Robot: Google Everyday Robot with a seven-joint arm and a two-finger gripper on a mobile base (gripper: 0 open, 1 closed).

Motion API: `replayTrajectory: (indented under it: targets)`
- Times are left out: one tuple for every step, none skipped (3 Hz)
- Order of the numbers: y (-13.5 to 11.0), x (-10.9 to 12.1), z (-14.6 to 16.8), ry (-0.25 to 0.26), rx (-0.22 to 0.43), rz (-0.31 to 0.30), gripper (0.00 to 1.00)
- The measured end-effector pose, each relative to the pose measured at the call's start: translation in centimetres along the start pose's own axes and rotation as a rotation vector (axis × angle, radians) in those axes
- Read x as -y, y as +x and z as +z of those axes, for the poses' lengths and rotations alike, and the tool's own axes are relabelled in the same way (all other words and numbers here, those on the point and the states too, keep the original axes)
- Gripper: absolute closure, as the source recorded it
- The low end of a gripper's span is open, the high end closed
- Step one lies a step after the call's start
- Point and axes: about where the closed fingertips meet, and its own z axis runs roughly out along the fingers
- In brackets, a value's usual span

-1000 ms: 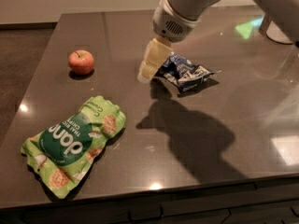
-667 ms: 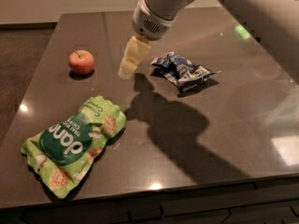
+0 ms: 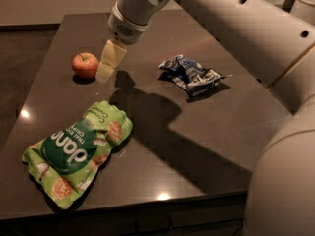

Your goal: Move apple near green rice chip bag

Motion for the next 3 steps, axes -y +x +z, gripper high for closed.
replayTrajectory:
  targets:
    - [-1.6, 0.3, 2.7, 0.005, -0.01, 0.002, 0.0]
    - [-2.6, 0.8, 5.2, 0.008, -0.038, 0.021, 0.0]
    - [-3.8, 1.3, 6.9, 0.006, -0.054, 0.031, 0.0]
